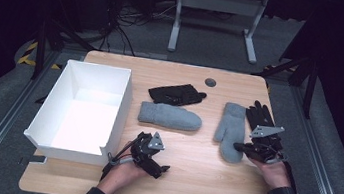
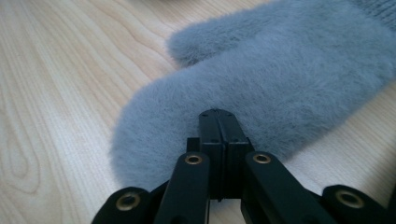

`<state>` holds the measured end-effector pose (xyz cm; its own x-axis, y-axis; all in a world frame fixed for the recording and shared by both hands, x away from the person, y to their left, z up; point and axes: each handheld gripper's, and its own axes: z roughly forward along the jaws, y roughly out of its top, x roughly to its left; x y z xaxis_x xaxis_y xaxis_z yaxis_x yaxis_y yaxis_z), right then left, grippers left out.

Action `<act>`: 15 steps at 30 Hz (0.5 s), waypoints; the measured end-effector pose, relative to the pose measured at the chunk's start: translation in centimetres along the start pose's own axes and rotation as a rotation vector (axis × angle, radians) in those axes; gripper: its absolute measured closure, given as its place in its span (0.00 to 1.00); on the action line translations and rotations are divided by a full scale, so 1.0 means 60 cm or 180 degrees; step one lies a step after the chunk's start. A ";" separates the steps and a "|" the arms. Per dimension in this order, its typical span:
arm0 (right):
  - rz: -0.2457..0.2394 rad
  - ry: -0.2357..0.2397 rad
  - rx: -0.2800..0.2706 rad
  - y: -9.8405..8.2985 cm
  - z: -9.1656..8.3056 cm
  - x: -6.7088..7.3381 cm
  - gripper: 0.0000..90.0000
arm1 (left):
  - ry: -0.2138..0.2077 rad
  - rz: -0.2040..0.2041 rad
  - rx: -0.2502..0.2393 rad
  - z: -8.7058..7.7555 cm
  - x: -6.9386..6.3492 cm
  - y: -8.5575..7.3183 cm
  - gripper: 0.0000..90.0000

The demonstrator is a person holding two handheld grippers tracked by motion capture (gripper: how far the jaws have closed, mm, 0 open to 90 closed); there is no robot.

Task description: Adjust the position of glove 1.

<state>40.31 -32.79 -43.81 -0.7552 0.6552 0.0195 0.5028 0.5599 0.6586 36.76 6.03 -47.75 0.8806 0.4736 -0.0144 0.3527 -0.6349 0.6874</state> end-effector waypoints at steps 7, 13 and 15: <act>-0.0132 0.0155 0.0027 0.005 0.009 0.027 1.00 | 0.0005 -0.0016 -0.0001 0.000 -0.001 0.000 0.00; -0.0232 0.0275 0.0030 0.010 0.015 0.050 1.00 | 0.0009 -0.0020 -0.0002 0.000 -0.001 0.000 0.00; -0.0284 0.0337 0.0030 0.012 0.018 0.060 1.00 | 0.0010 -0.0021 -0.0001 0.000 -0.001 0.000 0.00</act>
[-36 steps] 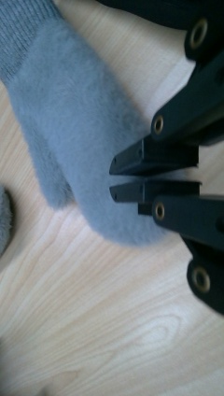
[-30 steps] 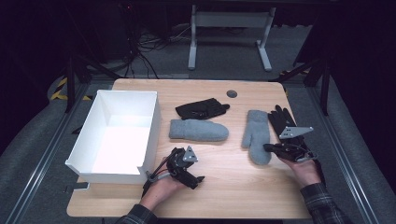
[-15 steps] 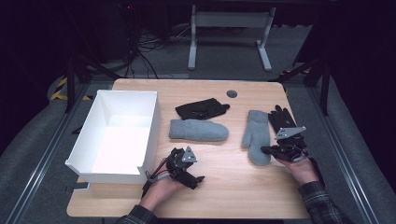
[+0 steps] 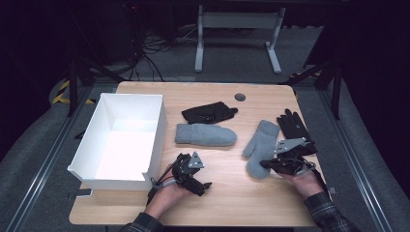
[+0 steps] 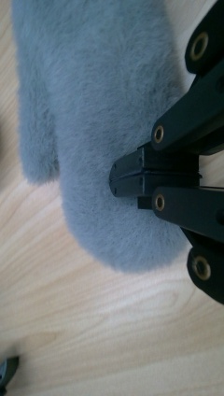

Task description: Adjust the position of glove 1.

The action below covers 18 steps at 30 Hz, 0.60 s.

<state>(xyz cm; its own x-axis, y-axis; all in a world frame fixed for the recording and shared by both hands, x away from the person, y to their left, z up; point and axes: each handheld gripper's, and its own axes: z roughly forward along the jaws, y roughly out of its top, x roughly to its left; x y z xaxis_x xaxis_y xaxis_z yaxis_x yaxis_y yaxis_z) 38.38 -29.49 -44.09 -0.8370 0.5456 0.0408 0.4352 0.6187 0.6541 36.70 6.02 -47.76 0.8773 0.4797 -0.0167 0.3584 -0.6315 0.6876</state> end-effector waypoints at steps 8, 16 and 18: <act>-0.0182 0.0167 0.0014 0.015 0.016 0.043 1.00 | 0.0001 0.0003 0.0000 0.000 0.000 0.000 0.00; -0.0312 0.0333 0.0018 0.030 0.032 0.079 1.00 | 0.0002 0.0005 0.0000 0.000 0.000 0.000 0.00; -0.0335 0.0362 0.0020 0.033 0.036 0.088 1.00 | 0.0003 -0.0001 -0.0001 0.000 0.000 0.000 0.00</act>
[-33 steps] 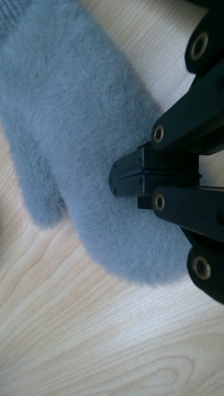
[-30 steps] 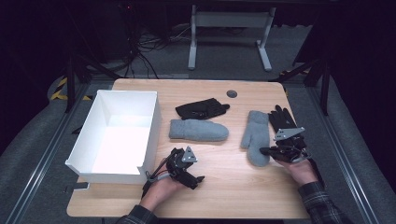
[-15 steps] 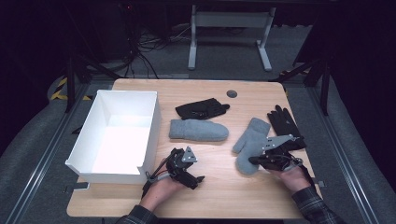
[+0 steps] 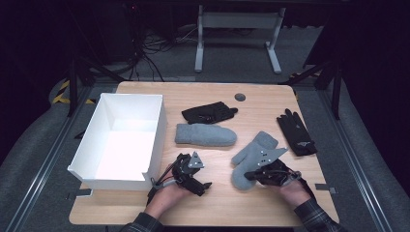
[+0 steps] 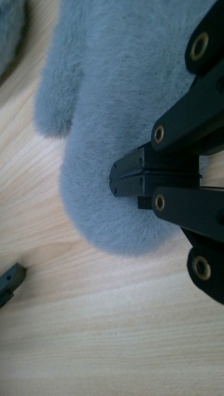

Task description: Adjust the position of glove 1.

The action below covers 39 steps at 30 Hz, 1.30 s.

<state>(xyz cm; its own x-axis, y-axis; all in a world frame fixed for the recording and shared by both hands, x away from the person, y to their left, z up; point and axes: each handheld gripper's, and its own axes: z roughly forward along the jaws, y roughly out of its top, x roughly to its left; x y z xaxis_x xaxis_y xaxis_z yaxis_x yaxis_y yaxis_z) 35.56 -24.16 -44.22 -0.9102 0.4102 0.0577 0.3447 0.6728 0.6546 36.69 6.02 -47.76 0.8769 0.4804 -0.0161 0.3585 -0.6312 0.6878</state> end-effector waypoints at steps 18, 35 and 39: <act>0.0336 -0.0708 -0.0308 -0.004 -0.072 -0.129 1.00 | 0.0071 0.0003 0.0074 -0.008 -0.010 0.013 0.16; 0.0388 -0.0841 -0.0238 0.014 -0.046 -0.178 1.00 | -0.0719 0.0223 -0.0208 0.018 -0.074 0.097 1.00; 0.0407 -0.0833 -0.0205 0.009 -0.043 -0.182 1.00 | -0.0807 0.0302 -0.0199 0.039 -0.088 0.118 1.00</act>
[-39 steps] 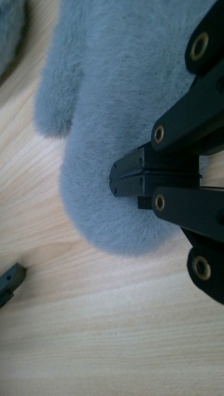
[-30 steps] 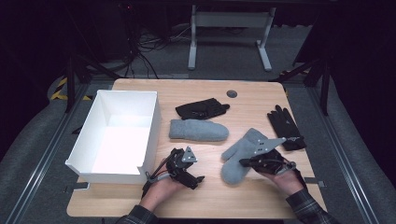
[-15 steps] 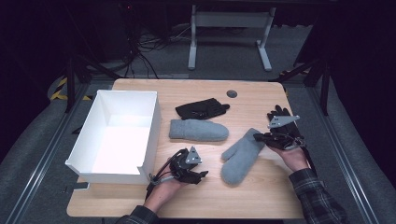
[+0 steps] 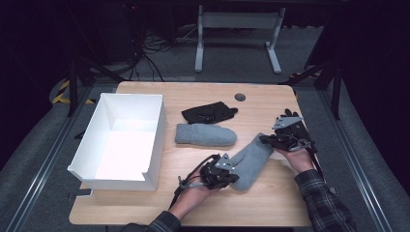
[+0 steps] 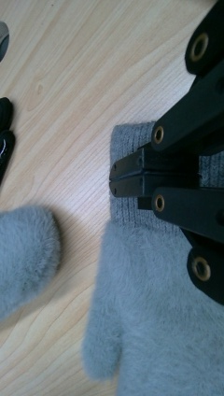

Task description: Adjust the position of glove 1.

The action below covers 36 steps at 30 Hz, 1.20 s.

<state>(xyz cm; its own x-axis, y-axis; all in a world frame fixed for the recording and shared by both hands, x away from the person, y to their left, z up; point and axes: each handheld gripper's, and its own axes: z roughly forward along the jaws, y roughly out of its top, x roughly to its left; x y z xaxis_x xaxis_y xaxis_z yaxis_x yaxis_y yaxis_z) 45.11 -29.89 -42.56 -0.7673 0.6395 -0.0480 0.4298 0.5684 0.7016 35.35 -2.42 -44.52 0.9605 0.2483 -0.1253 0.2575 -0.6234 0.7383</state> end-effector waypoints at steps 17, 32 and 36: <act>-0.0014 0.0033 0.0139 -0.018 -0.005 0.006 1.00 | 0.0251 -0.0184 0.0262 0.006 0.033 -0.008 1.00; -0.0091 0.0161 0.0215 -0.043 -0.036 0.040 1.00 | 0.0562 -0.0265 0.0493 -0.023 0.061 -0.030 1.00; -0.0101 0.0201 0.0220 -0.050 -0.044 0.051 1.00 | 0.0620 -0.0341 0.0526 -0.030 0.070 -0.037 1.00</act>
<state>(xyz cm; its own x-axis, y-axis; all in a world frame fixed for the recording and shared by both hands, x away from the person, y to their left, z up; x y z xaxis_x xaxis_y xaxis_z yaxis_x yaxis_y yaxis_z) 40.23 -31.03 -42.93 -0.8085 0.5881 -0.0229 0.4351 0.6235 0.6496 38.61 1.35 -45.48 0.8927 0.4472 -0.0552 0.3854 -0.6944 0.6077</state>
